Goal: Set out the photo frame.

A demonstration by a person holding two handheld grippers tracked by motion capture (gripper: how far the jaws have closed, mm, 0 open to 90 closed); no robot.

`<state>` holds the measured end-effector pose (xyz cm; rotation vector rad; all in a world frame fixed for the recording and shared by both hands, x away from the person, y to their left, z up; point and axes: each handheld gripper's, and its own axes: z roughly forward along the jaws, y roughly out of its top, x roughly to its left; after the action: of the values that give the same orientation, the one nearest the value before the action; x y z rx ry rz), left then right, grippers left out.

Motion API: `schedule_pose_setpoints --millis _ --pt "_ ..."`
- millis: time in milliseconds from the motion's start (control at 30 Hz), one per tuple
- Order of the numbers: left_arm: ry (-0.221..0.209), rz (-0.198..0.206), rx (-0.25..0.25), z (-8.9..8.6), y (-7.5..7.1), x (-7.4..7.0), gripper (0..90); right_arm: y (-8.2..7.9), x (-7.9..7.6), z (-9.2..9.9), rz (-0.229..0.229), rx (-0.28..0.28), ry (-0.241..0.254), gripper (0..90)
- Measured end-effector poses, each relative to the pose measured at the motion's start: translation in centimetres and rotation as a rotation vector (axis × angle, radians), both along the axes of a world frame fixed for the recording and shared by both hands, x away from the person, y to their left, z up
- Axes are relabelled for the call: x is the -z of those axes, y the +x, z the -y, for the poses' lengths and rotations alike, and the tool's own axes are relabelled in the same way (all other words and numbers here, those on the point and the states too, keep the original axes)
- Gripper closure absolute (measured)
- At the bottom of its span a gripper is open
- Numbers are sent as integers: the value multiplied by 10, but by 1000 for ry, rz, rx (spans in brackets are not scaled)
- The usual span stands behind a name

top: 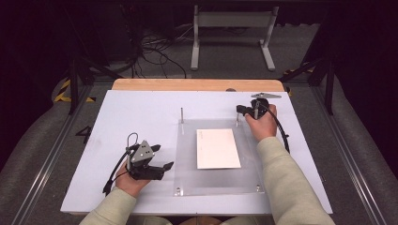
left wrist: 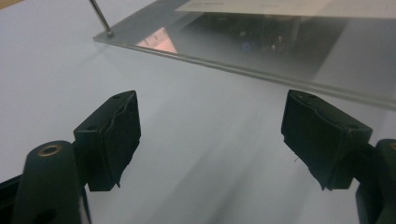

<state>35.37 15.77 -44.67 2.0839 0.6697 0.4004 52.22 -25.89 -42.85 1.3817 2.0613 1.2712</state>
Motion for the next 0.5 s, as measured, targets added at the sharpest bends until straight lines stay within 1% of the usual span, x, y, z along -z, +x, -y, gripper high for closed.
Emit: schedule_pose_setpoints --millis 67,167,233,300,367,400,433,467,500 --pt "2 0 3 1 0 1 201 3 1 2 -9 0 19 861" --pt "-3 3 1 2 1 1 196 7 5 4 -12 4 62 860" --pt "-13 -1 -7 6 2 1 193 9 7 5 -12 10 86 860" --pt "-27 5 -6 13 2 0 184 11 9 6 -14 16 103 859" --pt "-33 33 -4 18 0 -2 176 13 11 7 -16 20 123 859" --pt "-35 56 -9 21 0 -3 171 14 12 8 -18 21 138 859" --pt "-35 56 -9 21 0 -3 162 14 13 8 -19 22 146 859" --pt "-42 84 -21 25 -1 -6 162 14 13 8 -19 22 146 859" --pt "-64 111 -34 27 -1 -9 143 16 15 9 -20 26 162 858"
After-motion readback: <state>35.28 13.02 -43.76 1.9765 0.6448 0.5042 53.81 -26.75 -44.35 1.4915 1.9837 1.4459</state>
